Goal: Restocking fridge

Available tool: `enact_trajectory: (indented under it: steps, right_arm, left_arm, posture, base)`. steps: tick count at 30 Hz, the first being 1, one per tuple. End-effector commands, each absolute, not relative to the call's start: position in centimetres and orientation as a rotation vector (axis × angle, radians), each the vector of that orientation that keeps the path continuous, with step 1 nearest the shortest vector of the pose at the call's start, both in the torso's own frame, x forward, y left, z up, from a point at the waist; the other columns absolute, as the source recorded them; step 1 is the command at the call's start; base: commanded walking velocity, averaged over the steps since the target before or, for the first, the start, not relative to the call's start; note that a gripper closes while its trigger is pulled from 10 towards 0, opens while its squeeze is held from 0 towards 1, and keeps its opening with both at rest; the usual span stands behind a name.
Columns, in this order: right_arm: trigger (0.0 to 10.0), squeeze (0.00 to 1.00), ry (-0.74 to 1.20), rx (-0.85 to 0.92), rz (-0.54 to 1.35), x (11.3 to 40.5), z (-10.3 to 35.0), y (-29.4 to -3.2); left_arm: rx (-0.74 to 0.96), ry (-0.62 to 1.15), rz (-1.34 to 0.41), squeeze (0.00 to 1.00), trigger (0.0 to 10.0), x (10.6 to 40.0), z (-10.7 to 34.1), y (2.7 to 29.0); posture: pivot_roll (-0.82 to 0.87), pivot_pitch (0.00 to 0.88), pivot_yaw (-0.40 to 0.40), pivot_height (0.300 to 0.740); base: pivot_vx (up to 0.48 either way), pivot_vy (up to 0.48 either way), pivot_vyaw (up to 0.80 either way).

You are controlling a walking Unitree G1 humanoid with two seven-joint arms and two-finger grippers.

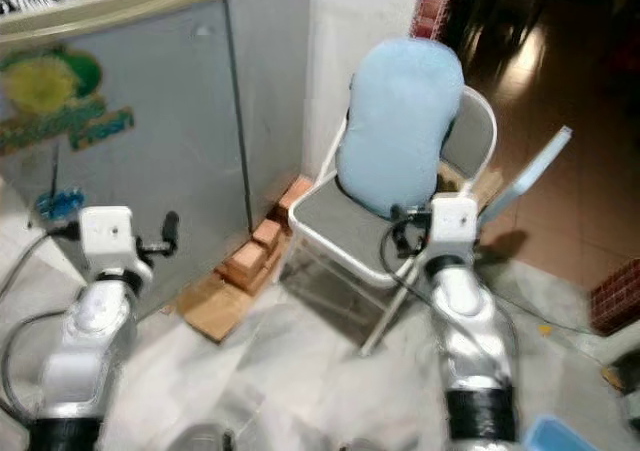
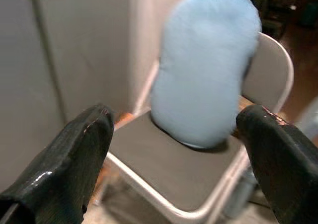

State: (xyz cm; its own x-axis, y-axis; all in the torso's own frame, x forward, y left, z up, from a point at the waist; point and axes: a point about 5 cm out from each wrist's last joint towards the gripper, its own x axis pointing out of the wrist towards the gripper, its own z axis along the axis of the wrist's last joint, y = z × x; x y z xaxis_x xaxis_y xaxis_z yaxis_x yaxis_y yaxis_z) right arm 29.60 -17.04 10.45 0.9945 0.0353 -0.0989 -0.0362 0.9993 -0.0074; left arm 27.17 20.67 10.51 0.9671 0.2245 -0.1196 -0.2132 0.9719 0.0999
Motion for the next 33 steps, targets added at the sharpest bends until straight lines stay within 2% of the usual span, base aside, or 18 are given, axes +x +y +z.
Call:
enact_trajectory:
  steps: [1,16,28,33]
  right_arm:
    - [10.0,0.0,0.068,-0.037,-0.006,29.7,11.3,-18.3]
    - [10.0,0.0,0.089,-0.051,-0.037,29.2,11.5,-19.5]
    - [10.0,0.0,0.101,-0.028,-0.025,30.3,11.5,-18.3]
    - [10.0,0.0,0.107,-0.007,-0.014,32.1,11.6,-17.1]
  left_arm:
    - [0.073,0.115,0.22,0.0,10.0,27.4,10.8,20.3]
    - [0.091,0.079,0.433,0.0,10.0,29.8,12.2,26.9]
    - [0.069,0.098,0.437,0.0,10.0,29.0,10.9,26.4]
    - [0.053,0.113,0.451,0.0,10.0,28.7,10.3,25.7]
  posture:
    - [0.04,0.0,-0.059,0.74]
    - [0.0,0.0,-0.082,0.74]
    - [0.02,0.0,-0.082,0.74]
    - [0.03,0.0,-0.077,0.74]
  base:
    - [0.0,0.48,0.0]
    - [0.0,0.48,0.0]
    - [0.0,0.48,0.0]
    - [0.0,0.48,0.0]
